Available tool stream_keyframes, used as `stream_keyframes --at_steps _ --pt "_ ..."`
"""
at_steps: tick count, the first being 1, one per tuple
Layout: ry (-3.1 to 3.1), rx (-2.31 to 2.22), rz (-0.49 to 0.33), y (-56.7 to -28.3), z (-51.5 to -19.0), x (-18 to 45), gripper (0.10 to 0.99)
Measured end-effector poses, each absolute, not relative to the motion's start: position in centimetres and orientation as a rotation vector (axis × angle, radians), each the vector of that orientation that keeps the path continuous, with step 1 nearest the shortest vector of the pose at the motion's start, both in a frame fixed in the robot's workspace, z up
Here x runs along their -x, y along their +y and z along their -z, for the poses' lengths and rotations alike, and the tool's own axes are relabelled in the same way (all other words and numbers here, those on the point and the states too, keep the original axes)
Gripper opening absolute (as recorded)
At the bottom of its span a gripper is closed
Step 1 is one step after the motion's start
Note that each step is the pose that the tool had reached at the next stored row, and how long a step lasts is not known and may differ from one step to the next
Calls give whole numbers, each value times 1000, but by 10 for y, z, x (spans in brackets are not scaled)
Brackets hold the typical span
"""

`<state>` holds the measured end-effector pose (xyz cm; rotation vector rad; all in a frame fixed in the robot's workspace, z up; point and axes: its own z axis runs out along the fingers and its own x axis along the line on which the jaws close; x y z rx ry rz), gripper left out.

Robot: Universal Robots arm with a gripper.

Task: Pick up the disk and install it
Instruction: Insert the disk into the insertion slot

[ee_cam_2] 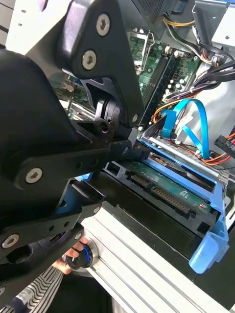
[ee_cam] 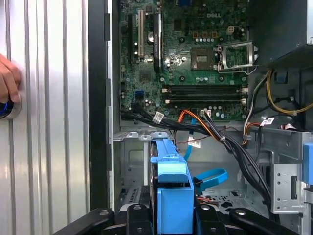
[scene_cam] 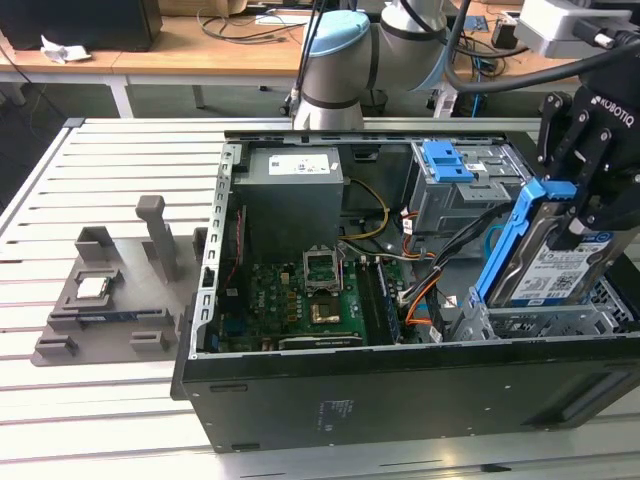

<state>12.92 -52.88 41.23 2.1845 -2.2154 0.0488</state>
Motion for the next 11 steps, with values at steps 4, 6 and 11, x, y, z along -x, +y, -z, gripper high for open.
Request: stream_keyframes --at_steps 4,6,11 --pt "-2215 -2184 -49 -529 -406 -129 365" --pt "-2215 -2184 -49 -529 -399 -129 365" --pt "-2215 -2184 -49 -529 -389 -129 365"
